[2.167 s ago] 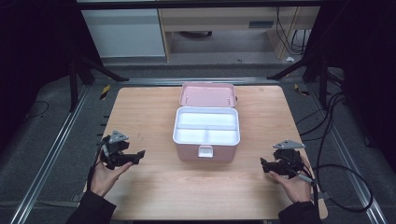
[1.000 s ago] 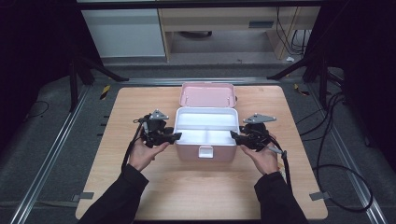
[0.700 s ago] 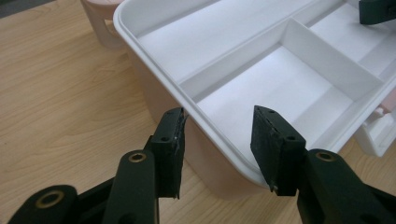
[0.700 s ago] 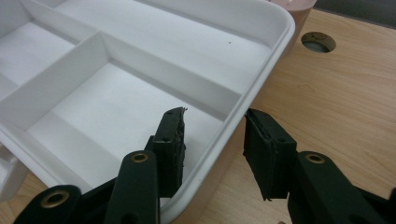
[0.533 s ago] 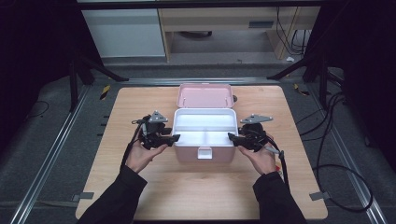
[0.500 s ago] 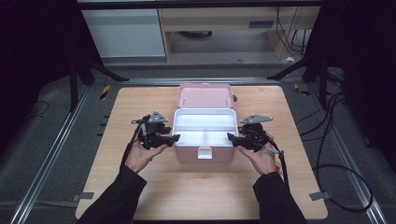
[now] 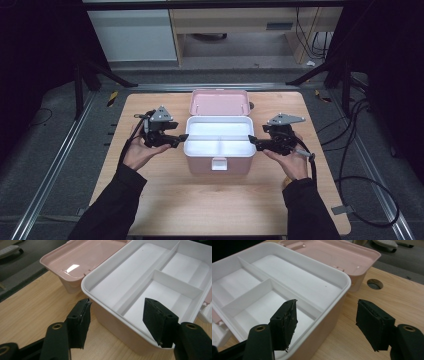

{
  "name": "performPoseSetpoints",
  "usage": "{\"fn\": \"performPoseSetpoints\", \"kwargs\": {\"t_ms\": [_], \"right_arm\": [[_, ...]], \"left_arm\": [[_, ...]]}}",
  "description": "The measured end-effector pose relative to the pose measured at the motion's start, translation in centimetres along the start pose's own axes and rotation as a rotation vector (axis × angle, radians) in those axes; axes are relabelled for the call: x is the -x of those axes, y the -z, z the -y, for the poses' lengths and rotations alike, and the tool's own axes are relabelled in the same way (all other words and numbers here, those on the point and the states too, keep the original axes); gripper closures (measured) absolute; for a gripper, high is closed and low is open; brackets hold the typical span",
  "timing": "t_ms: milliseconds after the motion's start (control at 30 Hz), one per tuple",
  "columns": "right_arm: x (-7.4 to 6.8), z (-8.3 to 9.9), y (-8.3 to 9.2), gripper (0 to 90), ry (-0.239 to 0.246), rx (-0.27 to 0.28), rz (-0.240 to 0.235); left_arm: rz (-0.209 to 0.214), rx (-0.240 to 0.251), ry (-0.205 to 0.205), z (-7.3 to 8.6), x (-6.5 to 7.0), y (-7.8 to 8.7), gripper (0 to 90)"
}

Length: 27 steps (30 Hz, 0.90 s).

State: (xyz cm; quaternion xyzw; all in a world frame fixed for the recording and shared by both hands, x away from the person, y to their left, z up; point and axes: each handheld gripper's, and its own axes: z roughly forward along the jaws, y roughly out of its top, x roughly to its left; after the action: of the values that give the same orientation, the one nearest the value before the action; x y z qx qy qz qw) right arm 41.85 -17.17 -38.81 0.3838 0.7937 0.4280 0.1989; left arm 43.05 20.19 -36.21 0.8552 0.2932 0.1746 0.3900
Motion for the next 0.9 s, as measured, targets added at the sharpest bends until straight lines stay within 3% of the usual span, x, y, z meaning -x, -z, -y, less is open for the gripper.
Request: {"fn": "performPoseSetpoints", "kwargs": {"t_ms": [100, 267, 367, 533, 567, 600, 633, 667, 700, 733, 767, 800, 833, 900], "right_arm": [[0.2, -0.7, -0.2, 38.3, 0.044, -0.001, -0.016], [0.7, -2.0, -0.6, 39.9, 0.085, 0.005, -0.037], [1.2, -3.5, -1.0, 42.0, 0.126, -0.018, -0.073], [1.8, -4.5, -1.7, 46.5, 0.156, -0.05, -0.116], [2.0, -4.8, -2.1, 48.7, 0.187, -0.06, -0.132], [2.0, -4.8, -2.1, 48.7, 0.187, -0.06, -0.132], [2.0, -5.1, -2.4, 50.1, 0.229, -0.084, -0.165], [2.0, -5.1, -2.4, 50.1, 0.229, -0.084, -0.165], [2.0, -5.3, -2.7, 52.6, 0.264, -0.099, -0.194], [2.0, -5.3, -2.8, 52.4, 0.279, -0.112, -0.219], [2.0, -5.4, -2.9, 53.0, 0.289, -0.123, -0.236], [2.1, -5.5, -3.0, 54.5, 0.299, -0.134, -0.252], [2.1, -5.5, -3.0, 54.5, 0.299, -0.134, -0.252], [2.2, -5.6, -3.5, 56.0, 0.346, -0.177, -0.284]], "left_arm": [[0.002, 0.013, -0.052, -0.5, -0.5, -0.4, 38.7], [0.043, 0.008, -0.078, -1.5, -1.3, -0.8, 40.7], [0.084, -0.033, -0.1, -2.6, -1.9, -1.5, 42.4], [0.094, -0.081, -0.147, -3.6, -2.3, -2.4, 45.5], [0.105, -0.085, -0.167, -4.0, -2.4, -2.6, 46.2], [0.105, -0.085, -0.167, -4.0, -2.4, -2.6, 46.3], [0.136, -0.103, -0.201, -4.4, -2.5, -2.8, 46.5], [0.136, -0.103, -0.201, -4.4, -2.5, -2.8, 46.4], [0.139, -0.113, -0.228, -4.6, -2.4, -2.9, 46.4], [0.157, -0.155, -0.244, -4.9, -2.2, -3.1, 46.1], [0.157, -0.155, -0.244, -4.9, -2.2, -3.1, 45.0], [0.16, -0.191, -0.268, -5.1, -1.9, -3.5, 45.4], [0.16, -0.191, -0.268, -5.1, -1.9, -3.5, 45.4], [0.196, -0.214, -0.269, -5.3, -1.7, -4.0, 46.4]]}}
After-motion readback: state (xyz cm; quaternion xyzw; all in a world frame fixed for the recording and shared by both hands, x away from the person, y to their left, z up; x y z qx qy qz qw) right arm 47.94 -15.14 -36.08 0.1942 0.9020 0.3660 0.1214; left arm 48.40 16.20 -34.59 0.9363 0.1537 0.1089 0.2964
